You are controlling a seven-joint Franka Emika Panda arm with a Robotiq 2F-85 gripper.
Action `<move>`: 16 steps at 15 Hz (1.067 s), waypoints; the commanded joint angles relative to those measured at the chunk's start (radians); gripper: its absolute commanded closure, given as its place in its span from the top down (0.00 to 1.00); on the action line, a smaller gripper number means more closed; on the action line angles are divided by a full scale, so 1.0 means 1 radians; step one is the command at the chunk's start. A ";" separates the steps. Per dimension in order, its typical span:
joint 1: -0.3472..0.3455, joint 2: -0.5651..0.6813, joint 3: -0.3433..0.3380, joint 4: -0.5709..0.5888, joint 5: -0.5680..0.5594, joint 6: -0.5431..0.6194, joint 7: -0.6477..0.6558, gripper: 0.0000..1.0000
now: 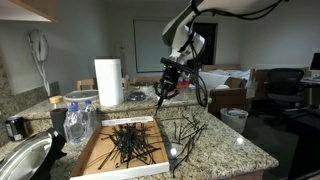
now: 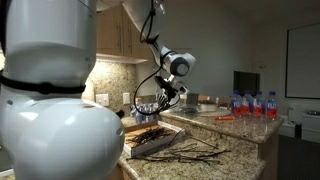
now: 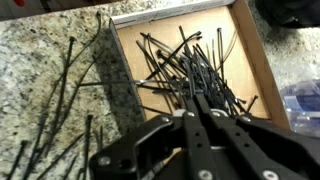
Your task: Pick up some of the black cables from the counter and put them in the box
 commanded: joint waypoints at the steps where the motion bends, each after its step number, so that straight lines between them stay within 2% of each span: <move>1: 0.049 0.221 0.040 0.212 -0.074 -0.042 -0.002 0.01; 6: 0.094 0.460 0.061 0.448 -0.149 -0.069 -0.023 0.01; 7: 0.099 0.489 0.062 0.483 -0.161 -0.079 -0.023 0.30; 9: 0.106 0.524 0.065 0.533 -0.177 -0.102 -0.024 0.37; 12: 0.117 0.543 0.073 0.566 -0.190 -0.141 -0.034 0.57; 16: 0.150 0.447 0.050 0.464 -0.271 -0.127 -0.015 0.83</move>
